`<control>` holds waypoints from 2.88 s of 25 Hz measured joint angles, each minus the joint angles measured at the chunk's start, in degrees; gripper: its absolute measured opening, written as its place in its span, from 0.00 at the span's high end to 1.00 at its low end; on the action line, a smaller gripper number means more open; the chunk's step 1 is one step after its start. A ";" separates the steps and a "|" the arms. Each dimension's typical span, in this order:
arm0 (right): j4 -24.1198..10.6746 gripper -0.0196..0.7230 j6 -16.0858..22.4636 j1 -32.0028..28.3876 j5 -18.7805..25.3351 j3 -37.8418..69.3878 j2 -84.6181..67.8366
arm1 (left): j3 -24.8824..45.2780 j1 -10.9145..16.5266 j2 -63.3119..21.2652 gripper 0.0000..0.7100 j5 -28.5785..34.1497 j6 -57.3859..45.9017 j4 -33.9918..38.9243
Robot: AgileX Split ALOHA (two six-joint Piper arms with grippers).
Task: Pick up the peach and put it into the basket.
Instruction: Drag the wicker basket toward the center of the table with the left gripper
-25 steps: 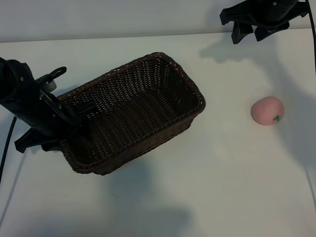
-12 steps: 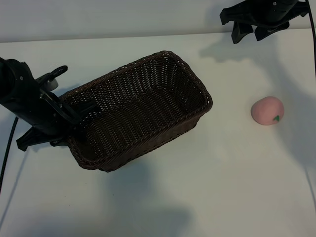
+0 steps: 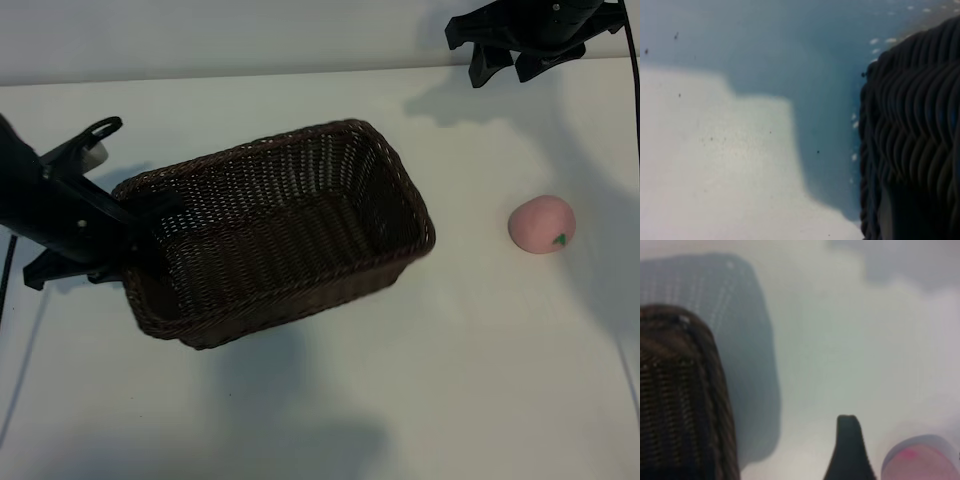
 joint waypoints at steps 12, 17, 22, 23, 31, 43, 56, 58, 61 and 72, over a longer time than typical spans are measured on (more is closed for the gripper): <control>0.00 0.32 0.00 0.00 0.00 0.00 0.00 | -14.38 2.39 0.36 0.75 11.68 3.44 8.01; 0.00 0.32 -0.05 0.00 0.00 0.00 0.00 | -21.73 2.39 4.17 0.75 14.79 2.76 9.46; 0.00 0.32 -0.05 0.00 0.00 0.00 0.00 | -27.85 0.43 10.26 0.75 15.18 2.52 9.52; 0.00 0.32 -0.05 0.00 0.00 0.00 0.00 | -28.86 -0.25 11.53 0.75 15.25 2.52 9.46; 0.00 0.32 -0.05 0.00 -0.06 0.00 0.00 | -36.10 -4.94 19.30 0.75 15.39 0.33 9.33; 0.00 0.32 -0.05 0.00 -0.41 0.00 0.00 | -36.80 -7.13 23.12 0.77 13.90 -1.81 7.24; 0.00 0.32 -0.05 0.00 -0.47 0.00 0.00 | -37.00 -7.17 24.99 0.77 14.48 -2.22 7.20; 0.00 0.32 -0.05 0.00 -0.47 0.00 0.00 | -37.00 -7.17 25.50 0.77 14.48 -2.22 7.20; 0.00 0.32 -0.05 0.00 -0.52 0.00 0.00 | -37.00 -7.17 25.56 0.77 14.48 -2.22 7.50; 0.05 0.32 -0.05 0.00 -0.70 0.00 0.00 | -37.07 -7.19 25.56 0.77 14.38 -0.18 9.53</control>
